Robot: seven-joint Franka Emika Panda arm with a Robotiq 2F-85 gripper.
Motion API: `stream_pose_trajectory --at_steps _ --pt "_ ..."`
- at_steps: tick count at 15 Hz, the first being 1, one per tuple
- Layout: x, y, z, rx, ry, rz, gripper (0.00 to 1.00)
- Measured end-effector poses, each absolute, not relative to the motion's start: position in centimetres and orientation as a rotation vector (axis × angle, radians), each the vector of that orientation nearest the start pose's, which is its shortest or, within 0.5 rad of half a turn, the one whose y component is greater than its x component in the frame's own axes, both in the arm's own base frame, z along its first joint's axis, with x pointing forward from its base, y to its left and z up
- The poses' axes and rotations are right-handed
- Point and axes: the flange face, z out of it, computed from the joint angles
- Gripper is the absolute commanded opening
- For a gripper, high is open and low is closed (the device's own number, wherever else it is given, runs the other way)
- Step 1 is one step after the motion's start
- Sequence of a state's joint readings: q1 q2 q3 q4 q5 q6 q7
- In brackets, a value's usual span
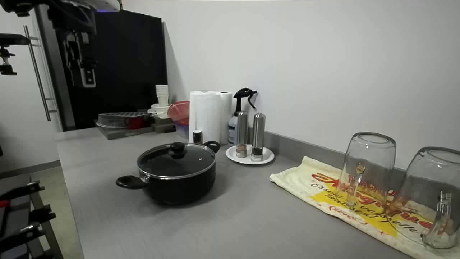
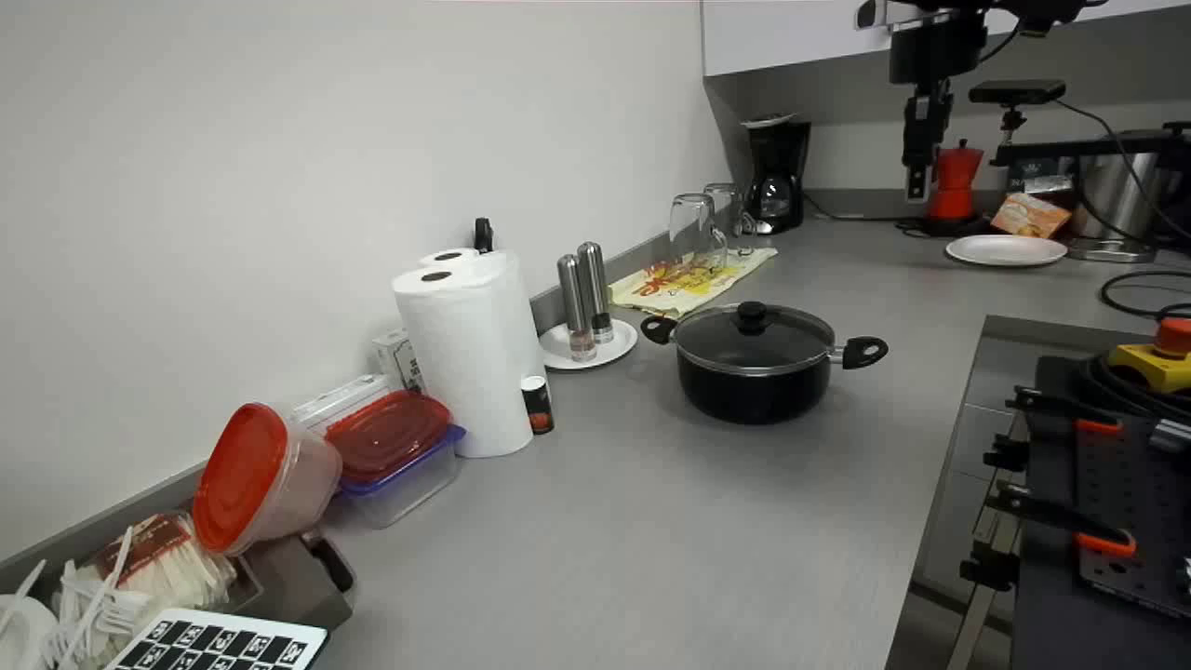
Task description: Remove the lid from the pot
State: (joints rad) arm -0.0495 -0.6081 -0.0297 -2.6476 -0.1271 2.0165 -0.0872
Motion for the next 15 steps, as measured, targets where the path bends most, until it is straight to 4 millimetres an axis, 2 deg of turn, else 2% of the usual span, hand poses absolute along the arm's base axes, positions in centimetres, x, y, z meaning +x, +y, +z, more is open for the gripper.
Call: stream_pose_trajectory --at_steps 11,13,15 --pt "35.4 -3.5 43.3 -3.235 -0.11 0.043 1.0" --pt "36.4 -3.8 44.2 -3.238 -0.1 0.022 1.0" --pt "38.4 -4.2 45.4 -3.241 -0.087 -0.001 1.0"
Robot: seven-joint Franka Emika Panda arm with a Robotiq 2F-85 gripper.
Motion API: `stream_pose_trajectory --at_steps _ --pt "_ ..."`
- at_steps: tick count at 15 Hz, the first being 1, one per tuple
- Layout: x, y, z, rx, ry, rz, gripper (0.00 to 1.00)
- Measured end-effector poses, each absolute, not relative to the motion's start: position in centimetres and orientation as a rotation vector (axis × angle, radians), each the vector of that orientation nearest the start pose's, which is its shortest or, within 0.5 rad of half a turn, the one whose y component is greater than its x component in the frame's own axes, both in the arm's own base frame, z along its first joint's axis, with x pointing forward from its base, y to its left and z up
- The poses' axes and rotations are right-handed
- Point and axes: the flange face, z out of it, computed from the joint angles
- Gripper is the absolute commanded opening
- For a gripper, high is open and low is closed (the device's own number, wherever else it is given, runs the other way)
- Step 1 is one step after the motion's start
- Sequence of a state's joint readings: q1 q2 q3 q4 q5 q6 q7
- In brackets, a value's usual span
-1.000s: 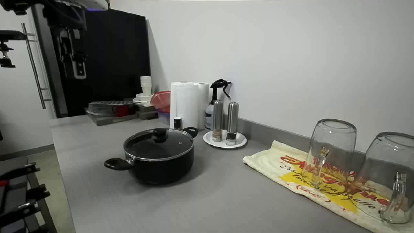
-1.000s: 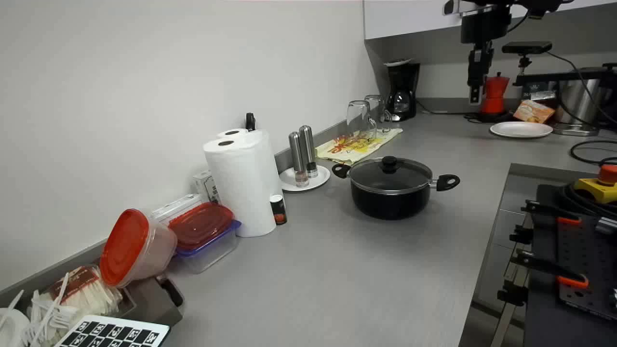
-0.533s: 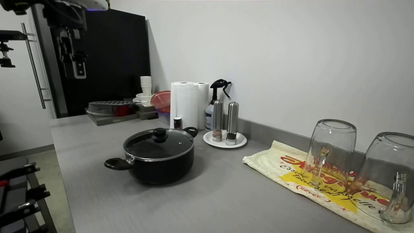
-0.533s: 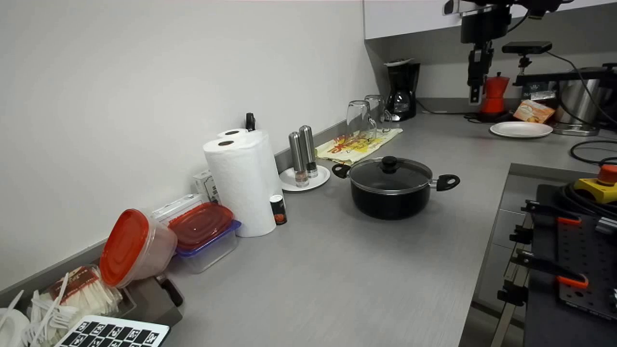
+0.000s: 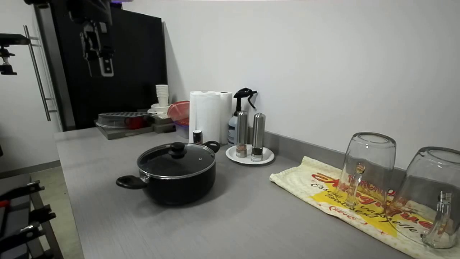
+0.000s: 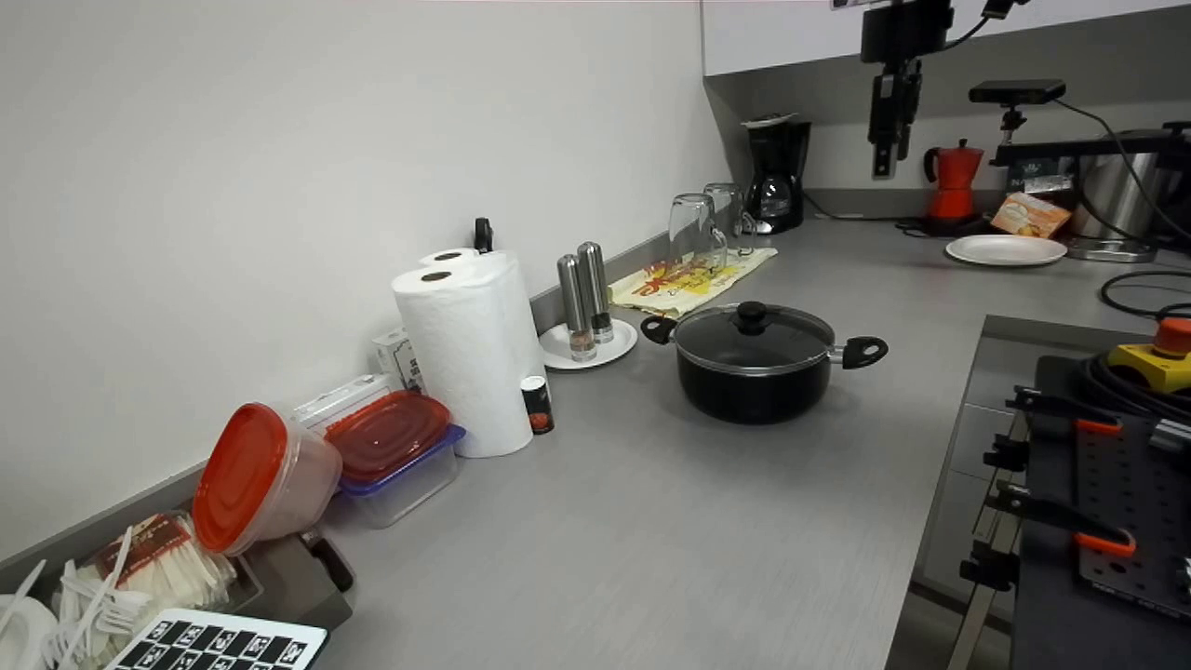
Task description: Remove the lid from the pot
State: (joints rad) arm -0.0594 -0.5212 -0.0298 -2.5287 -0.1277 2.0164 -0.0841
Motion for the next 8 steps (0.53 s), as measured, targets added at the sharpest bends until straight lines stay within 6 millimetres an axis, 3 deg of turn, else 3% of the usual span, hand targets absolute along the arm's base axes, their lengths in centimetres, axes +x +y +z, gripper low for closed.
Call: stream_pose_trajectory --at_steps 4,8 --pt "43.7 -4.9 46.2 -3.246 -0.077 0.007 1.0" --pt "49.2 -5.1 42.7 -3.241 -0.089 0.129 1.0"
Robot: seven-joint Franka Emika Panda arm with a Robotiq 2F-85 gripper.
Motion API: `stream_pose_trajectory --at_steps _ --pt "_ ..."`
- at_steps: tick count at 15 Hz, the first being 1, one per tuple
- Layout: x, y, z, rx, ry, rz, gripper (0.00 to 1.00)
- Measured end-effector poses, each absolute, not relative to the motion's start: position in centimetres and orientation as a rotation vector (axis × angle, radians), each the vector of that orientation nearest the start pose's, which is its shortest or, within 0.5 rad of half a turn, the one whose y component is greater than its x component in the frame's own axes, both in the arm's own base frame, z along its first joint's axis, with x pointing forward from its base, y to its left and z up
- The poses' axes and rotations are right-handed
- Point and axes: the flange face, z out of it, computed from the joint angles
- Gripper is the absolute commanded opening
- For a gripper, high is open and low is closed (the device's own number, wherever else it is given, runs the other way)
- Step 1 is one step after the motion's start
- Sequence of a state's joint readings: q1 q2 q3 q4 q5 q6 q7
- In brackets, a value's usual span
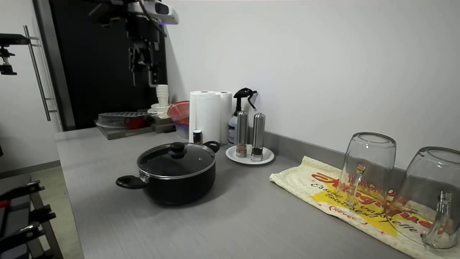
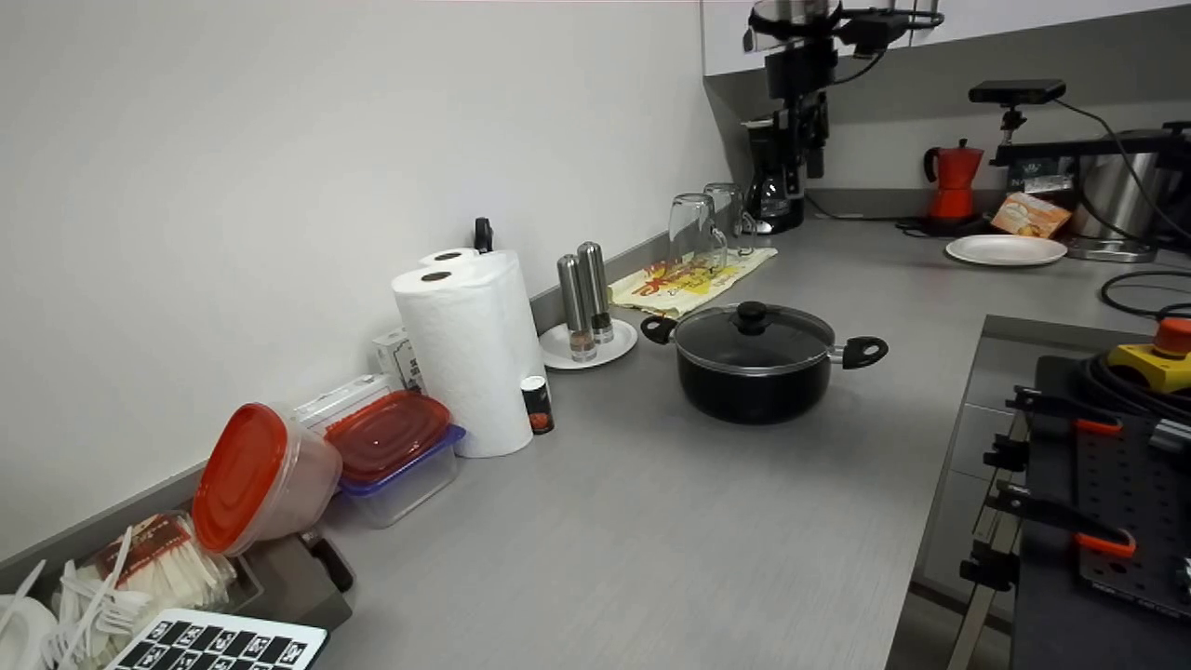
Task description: Remove the lid from the pot
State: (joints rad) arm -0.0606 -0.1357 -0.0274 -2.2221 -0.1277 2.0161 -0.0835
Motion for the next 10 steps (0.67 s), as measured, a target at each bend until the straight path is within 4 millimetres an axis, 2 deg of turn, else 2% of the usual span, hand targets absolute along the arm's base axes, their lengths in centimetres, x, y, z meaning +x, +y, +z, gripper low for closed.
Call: stream_pose_trajectory --at_steps 3,6,8,10 --pt "52.5 -5.2 38.1 -3.228 -0.1 0.266 1.0" --pt "54.9 -5.6 33.9 -3.21 -0.098 0.391 1.0" --pt "56.1 -5.8 32.3 -3.205 -0.094 0.428 1.0" --pt "56.5 -5.9 32.1 -3.204 -0.092 0.437 1.0"
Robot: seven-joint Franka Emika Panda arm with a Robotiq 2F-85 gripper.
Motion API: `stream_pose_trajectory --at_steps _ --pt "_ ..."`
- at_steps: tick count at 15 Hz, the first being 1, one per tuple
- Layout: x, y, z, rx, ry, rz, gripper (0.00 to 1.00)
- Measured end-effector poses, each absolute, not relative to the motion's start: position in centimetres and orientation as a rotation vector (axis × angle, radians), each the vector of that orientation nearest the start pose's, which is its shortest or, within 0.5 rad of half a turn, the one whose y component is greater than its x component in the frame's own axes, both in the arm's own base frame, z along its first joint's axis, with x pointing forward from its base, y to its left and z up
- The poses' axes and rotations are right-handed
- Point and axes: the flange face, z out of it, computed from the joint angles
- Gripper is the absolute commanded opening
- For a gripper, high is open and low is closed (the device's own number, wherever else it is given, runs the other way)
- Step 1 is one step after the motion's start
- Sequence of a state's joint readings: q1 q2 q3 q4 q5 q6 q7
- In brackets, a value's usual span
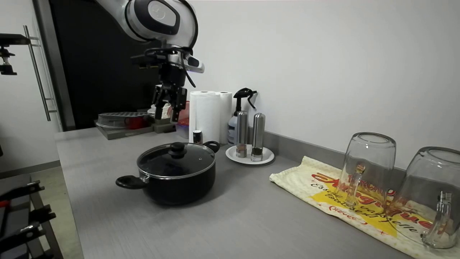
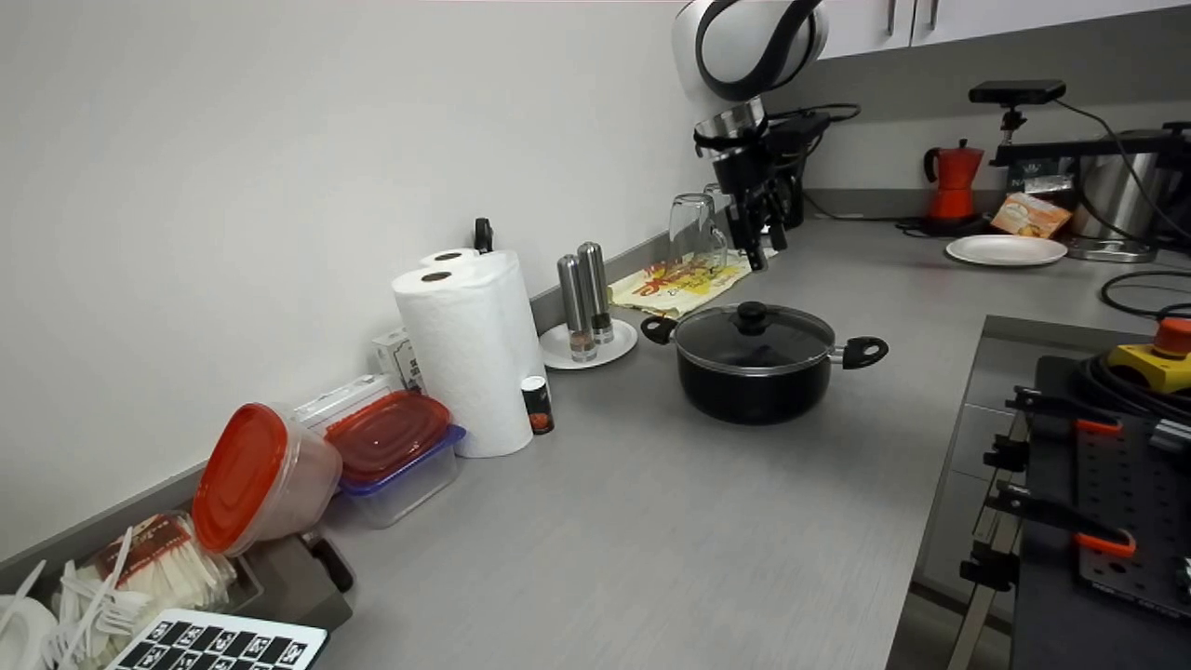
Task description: Remove the lid from the pot
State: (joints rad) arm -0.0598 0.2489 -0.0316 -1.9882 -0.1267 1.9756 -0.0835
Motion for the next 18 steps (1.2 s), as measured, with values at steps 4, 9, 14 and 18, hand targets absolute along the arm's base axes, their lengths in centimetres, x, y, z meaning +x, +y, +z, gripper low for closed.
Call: stream_pose_trajectory --at_steps 4,9,14,18 --pt "56.7 -6.0 32.6 -3.205 -0.09 0.436 1.0" --pt "56.7 -6.0 31.7 -3.201 -0.091 0.46 1.0" --pt "56.8 -6.0 30.7 -3.196 -0.092 0.484 1.0" --pt "56.8 -6.0 30.7 -3.196 -0.091 0.48 1.0"
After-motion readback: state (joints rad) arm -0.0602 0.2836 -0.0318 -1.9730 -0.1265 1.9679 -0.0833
